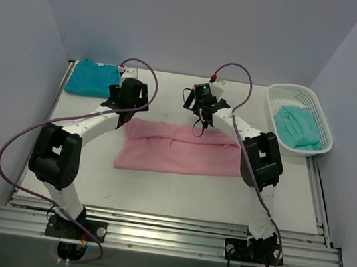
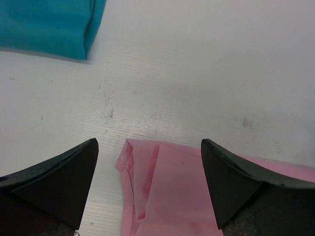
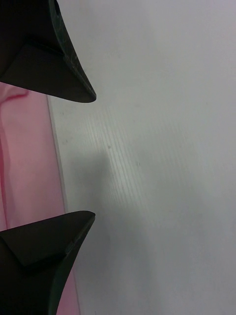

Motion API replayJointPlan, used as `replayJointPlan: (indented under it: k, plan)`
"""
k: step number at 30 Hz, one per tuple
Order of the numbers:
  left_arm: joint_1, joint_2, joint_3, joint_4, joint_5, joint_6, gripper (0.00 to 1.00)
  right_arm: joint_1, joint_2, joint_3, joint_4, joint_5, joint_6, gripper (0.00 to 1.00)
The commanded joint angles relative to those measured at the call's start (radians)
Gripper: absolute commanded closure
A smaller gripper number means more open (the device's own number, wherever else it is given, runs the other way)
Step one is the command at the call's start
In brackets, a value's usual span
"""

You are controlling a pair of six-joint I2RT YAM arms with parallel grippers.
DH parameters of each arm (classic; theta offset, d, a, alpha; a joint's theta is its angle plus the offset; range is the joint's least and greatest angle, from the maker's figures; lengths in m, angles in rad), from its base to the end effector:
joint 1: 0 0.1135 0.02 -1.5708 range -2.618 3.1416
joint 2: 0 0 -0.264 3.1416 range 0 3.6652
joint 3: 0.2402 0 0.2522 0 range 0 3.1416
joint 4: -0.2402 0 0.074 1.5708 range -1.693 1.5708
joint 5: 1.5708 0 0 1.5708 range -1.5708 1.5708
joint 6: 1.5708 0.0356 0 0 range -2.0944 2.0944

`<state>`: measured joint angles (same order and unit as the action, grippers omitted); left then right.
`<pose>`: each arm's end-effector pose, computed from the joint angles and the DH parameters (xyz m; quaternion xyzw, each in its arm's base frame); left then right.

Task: Fold and stack the t-shirts
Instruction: Fold the tshirt

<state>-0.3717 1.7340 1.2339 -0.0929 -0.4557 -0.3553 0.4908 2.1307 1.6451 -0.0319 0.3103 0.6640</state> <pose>0.3732 -0.1287 0.2500 -0.0990 0.8609 0.0237 0.4985 0.4449 0.2254 0.2225 0.1513 0.8442 0.1591 0.4890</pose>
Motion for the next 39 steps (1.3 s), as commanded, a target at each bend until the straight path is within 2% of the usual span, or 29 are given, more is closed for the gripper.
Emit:
replayJointPlan:
  k: [1, 8, 18, 39]
  plan:
    - [0.02, -0.024, -0.013, 0.076, 0.037, -0.005, 0.06, 0.077, 0.017, 0.108, -0.017, -0.03, -0.029, 0.13]
    - [0.043, -0.03, -0.039, 0.076, 0.051, -0.014, 0.06, 0.164, 0.049, 0.151, -0.049, -0.039, -0.037, 0.13]
    - [0.053, -0.08, -0.08, 0.125, 0.051, -0.036, 0.06, 0.213, 0.077, 0.084, -0.02, -0.073, -0.017, 0.15]
    - [0.054, -0.091, -0.106, 0.136, 0.054, -0.056, 0.06, 0.315, 0.176, 0.148, -0.04, -0.054, -0.012, 0.21]
